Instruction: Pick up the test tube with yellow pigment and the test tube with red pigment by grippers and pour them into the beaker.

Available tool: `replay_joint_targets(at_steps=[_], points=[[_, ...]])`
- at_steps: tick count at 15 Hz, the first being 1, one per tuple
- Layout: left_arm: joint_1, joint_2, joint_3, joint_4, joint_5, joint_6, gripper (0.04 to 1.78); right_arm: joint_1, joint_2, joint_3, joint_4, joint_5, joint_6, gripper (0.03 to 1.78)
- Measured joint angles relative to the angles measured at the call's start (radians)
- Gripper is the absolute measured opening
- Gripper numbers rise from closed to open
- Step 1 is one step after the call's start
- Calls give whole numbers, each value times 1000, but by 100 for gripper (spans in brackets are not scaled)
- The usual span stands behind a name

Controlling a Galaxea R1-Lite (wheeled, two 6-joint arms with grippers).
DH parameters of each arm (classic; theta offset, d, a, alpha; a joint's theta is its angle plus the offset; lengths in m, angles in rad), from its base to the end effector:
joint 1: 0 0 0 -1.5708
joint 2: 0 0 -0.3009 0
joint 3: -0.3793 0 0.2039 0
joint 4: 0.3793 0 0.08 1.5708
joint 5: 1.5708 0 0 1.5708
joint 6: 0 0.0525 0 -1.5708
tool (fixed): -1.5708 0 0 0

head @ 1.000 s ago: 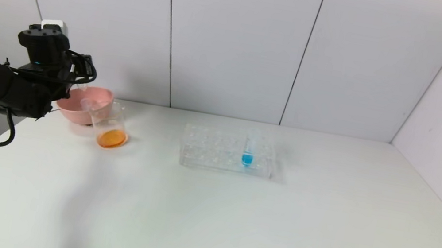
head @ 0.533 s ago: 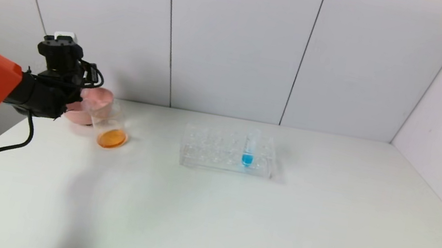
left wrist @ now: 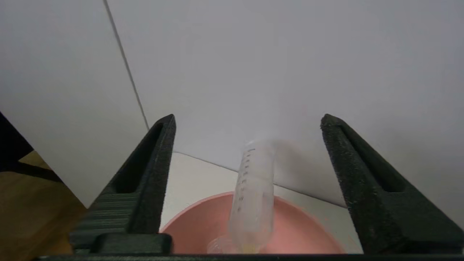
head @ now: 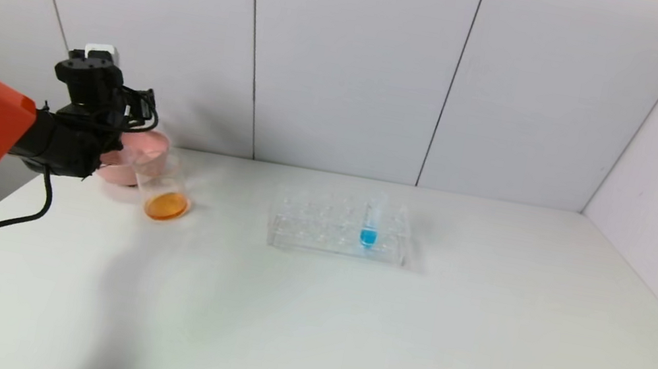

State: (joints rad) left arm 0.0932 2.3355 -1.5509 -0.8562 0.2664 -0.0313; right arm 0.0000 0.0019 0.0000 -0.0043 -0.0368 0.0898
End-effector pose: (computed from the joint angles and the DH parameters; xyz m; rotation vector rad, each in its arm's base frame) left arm 0.5224 0.0627 0.1461 -0.0372 -0.0773 0.3583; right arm 0.0211 -0.0019 0.0760 0.0898 -0.0041 -0.0367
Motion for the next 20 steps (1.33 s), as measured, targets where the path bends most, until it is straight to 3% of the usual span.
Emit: replay_joint_targets(at_steps=[4,13,20], points=[[-13,-100,39,115,-150,-17,176,0,0,0,0,0,0,171],[-42,-537,404,303,-592,4,176,0,0,0,0,0,0,171],[-45,-907,578,425,-582,73,176,0,0,0,0,0,0,171]])
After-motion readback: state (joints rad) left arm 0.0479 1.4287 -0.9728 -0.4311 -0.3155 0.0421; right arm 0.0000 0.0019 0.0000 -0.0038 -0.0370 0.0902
